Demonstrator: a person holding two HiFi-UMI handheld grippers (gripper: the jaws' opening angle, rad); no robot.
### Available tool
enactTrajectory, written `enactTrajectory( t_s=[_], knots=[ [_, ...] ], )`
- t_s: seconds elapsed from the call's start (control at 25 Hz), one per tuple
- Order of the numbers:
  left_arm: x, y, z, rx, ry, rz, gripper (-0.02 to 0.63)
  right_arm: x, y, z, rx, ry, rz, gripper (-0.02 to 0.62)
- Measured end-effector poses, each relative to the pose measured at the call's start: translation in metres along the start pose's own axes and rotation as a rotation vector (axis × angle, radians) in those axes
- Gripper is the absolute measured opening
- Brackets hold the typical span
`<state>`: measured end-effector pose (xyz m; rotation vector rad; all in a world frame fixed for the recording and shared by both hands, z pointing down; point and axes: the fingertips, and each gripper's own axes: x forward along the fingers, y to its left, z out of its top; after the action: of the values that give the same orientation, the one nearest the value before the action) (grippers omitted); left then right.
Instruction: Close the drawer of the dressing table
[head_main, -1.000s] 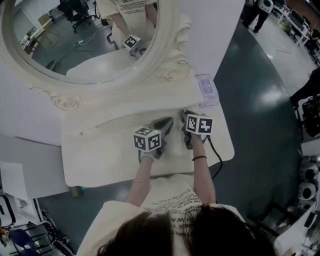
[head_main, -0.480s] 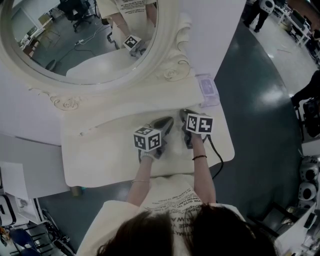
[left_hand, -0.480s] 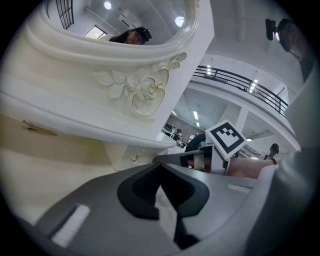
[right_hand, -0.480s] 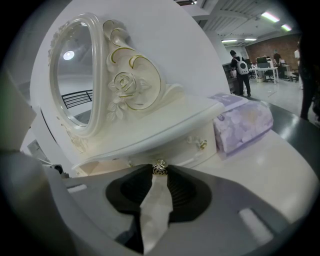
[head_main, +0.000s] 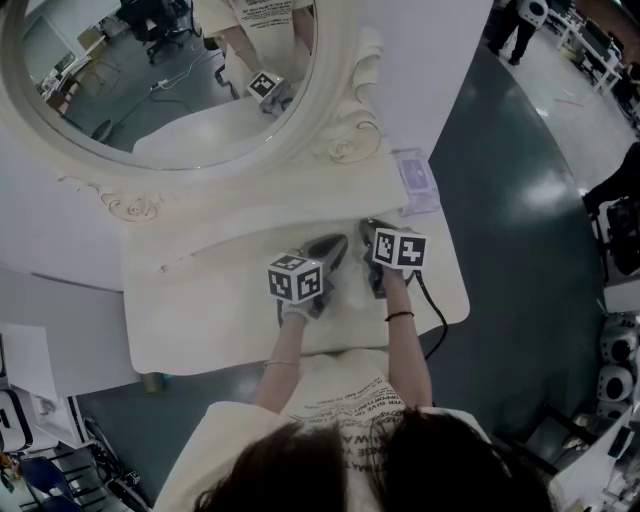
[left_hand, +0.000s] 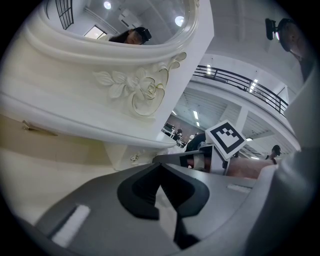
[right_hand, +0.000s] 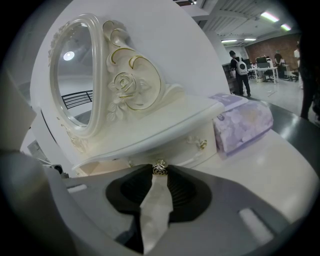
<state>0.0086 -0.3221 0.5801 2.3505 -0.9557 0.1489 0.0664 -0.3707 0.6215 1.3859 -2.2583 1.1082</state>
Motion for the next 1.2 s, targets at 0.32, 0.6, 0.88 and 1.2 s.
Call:
enactTrajectory(
  t_s=[0.32, 0.6, 0.88, 1.2],
  knots=[
    [-0.004, -0.002, 0.001, 0.000, -0.005, -0.007, 0.000, -0.003, 0.001, 0.000, -0.012, -0.022, -0.008, 0.123],
    [-0.011, -0.008, 0.008, 0.006, -0.028, -0.020, -0.001, -0.011, 0.008, -0.010, -0.002, -0.015, 0.010, 0.121],
    [-0.020, -0.021, 0.019, 0.039, -0.052, -0.048, 0.000, -0.035, 0.022, -0.015, -0.088, -0.003, 0.083, 0.118],
    [-0.033, -0.042, 0.013, 0.082, -0.038, -0.103, -0.001, -0.064, 0.045, -0.019, -0.150, -0.065, 0.142, 0.077]
  ],
)
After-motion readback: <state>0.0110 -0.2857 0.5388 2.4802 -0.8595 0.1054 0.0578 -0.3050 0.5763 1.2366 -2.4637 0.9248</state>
